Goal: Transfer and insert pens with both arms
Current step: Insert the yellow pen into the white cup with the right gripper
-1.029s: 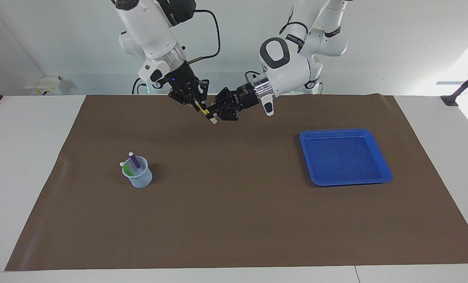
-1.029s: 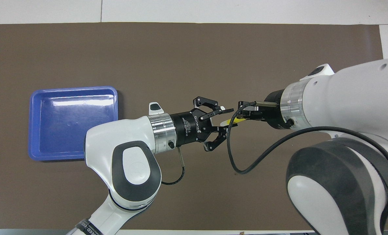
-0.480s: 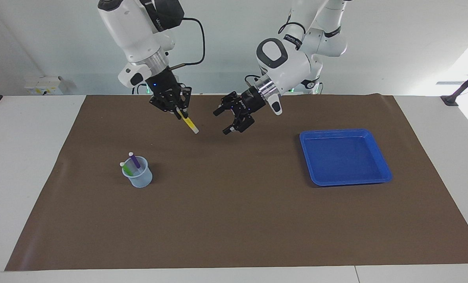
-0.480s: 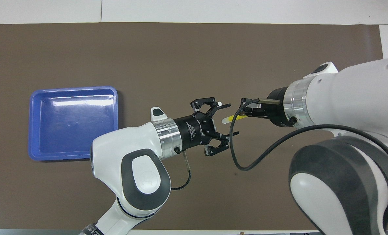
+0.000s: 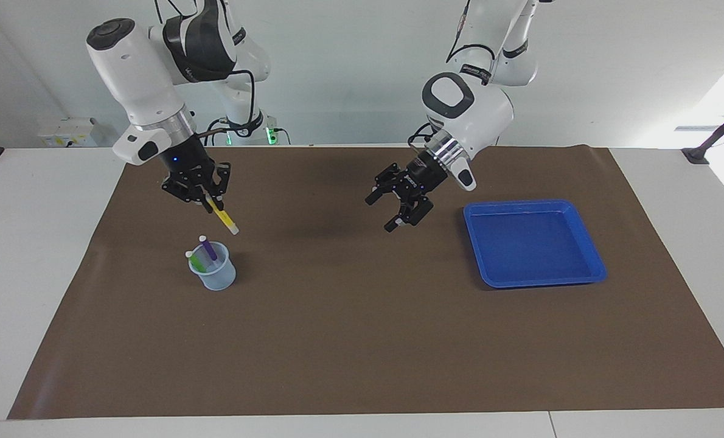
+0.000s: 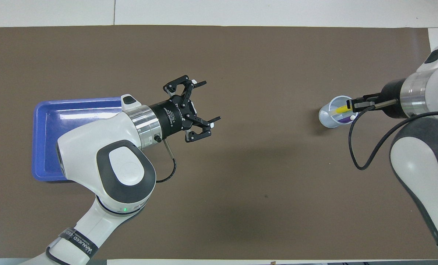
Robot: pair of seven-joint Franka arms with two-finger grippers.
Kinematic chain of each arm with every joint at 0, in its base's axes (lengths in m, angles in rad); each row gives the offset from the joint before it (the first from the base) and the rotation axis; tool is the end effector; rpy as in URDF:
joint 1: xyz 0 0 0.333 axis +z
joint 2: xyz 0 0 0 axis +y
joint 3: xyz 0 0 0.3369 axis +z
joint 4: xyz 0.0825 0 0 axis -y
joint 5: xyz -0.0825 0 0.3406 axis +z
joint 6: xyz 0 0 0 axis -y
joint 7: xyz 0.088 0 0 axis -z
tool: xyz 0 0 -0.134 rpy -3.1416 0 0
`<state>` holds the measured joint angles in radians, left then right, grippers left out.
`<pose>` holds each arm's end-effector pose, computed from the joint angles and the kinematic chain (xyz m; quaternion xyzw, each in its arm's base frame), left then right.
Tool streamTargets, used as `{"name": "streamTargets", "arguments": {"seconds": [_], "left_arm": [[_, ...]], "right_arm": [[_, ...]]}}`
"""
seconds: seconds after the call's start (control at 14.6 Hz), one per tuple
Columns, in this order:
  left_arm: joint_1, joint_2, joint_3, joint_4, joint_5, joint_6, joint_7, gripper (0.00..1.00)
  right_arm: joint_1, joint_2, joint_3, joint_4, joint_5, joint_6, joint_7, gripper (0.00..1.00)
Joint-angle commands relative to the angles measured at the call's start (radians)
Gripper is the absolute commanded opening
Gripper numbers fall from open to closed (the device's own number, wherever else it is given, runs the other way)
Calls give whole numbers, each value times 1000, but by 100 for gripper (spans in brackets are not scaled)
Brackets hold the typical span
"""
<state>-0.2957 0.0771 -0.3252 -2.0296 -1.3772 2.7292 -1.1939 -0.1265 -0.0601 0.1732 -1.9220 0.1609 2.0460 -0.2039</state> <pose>0.4905 -0.3131 0.4850 0.5641 0.6651 -0.1962 0.4482 0.5223 0.0391 0.5403 -0.9889 -0.0946 -0.0965 0.0620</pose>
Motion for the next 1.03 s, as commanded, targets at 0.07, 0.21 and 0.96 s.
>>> {"name": "streamTargets", "arguments": {"seconds": [0.07, 0.21, 0.96], "left_arm": [[146, 26, 0, 63, 302, -179, 13, 100], [240, 42, 0, 138, 619, -357, 31, 100], [463, 32, 9, 478, 1252, -1061, 750, 100]], "right_arm": [[-61, 52, 14, -26, -21, 89, -136, 0], [-73, 71, 14, -46, -21, 109, -169, 0], [-42, 172, 17, -132, -107, 321, -173, 0]]}}
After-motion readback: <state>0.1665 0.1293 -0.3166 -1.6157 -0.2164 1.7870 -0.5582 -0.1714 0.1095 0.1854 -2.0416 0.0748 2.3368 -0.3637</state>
